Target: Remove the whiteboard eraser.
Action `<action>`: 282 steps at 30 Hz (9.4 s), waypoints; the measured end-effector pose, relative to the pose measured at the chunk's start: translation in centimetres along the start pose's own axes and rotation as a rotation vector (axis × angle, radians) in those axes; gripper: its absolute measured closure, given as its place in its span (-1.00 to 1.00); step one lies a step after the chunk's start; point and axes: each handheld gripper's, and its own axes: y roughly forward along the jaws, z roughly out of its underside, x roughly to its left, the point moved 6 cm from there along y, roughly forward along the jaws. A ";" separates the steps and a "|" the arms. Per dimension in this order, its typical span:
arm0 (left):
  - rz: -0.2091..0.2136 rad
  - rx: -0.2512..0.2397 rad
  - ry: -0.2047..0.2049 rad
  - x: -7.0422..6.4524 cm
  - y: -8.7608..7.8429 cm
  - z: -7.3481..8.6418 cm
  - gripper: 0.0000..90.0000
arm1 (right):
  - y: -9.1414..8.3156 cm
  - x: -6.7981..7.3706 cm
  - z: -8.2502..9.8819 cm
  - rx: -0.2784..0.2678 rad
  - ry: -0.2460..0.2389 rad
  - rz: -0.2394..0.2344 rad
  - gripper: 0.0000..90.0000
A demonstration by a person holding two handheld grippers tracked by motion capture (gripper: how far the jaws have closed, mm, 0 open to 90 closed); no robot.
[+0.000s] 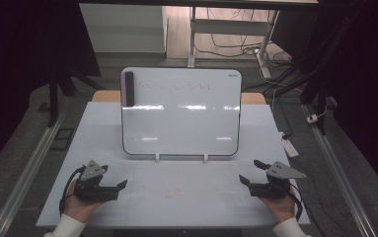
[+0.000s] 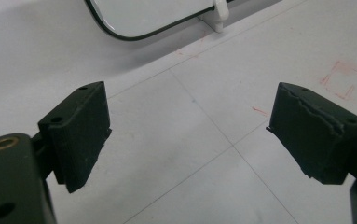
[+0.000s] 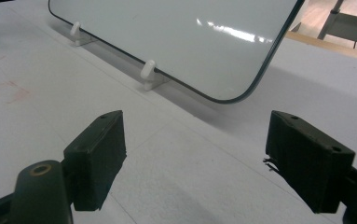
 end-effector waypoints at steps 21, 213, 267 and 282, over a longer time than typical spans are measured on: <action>0.008 -0.028 -0.044 0.1 -0.8 -1.7 -0.65 | 0.1 0.0 0.1 0.009 0.008 0.004 -0.55; 0.488 -0.092 0.240 -11.3 4.7 -12.2 -0.33 | 7.9 8.7 -10.9 -0.085 0.176 -0.506 -0.12; 0.201 -0.164 0.196 -6.7 3.0 -13.7 -0.12 | 0.4 1.8 -0.9 0.024 0.141 -0.067 -0.38; 0.040 -0.213 0.109 -2.5 1.7 -17.3 -0.11 | 0.7 1.4 0.0 0.057 0.128 -0.050 -0.38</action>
